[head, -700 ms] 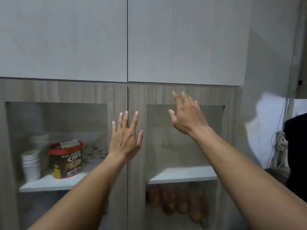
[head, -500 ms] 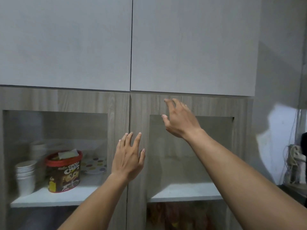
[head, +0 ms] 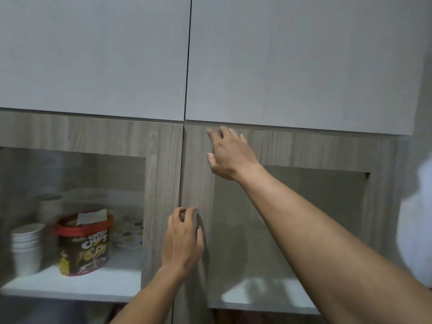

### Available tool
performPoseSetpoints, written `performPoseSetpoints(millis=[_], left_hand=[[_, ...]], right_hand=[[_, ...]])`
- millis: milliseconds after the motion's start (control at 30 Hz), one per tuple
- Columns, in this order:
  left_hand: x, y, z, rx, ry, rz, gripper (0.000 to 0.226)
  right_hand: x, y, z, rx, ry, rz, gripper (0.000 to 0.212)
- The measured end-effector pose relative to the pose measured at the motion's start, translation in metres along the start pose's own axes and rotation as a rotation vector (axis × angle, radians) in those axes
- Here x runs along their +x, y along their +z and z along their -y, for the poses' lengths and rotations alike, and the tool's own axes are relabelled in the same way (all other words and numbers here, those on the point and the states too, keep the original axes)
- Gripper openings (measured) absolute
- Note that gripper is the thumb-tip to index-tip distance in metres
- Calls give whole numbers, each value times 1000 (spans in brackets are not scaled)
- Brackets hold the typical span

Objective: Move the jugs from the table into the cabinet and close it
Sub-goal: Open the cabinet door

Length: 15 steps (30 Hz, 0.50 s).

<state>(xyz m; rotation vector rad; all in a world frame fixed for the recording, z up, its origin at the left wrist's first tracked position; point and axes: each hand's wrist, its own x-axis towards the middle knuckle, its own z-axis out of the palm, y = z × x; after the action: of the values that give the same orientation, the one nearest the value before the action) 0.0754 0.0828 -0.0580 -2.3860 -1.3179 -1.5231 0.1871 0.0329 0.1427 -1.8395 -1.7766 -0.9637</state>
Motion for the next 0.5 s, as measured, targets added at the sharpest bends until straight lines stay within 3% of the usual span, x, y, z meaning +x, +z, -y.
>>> performPoseSetpoints(millis=[500], left_hand=[[1,5,-15,-151,-273,-193,49]], right_hand=[[13,-9,-12,-25,30,-33,62]])
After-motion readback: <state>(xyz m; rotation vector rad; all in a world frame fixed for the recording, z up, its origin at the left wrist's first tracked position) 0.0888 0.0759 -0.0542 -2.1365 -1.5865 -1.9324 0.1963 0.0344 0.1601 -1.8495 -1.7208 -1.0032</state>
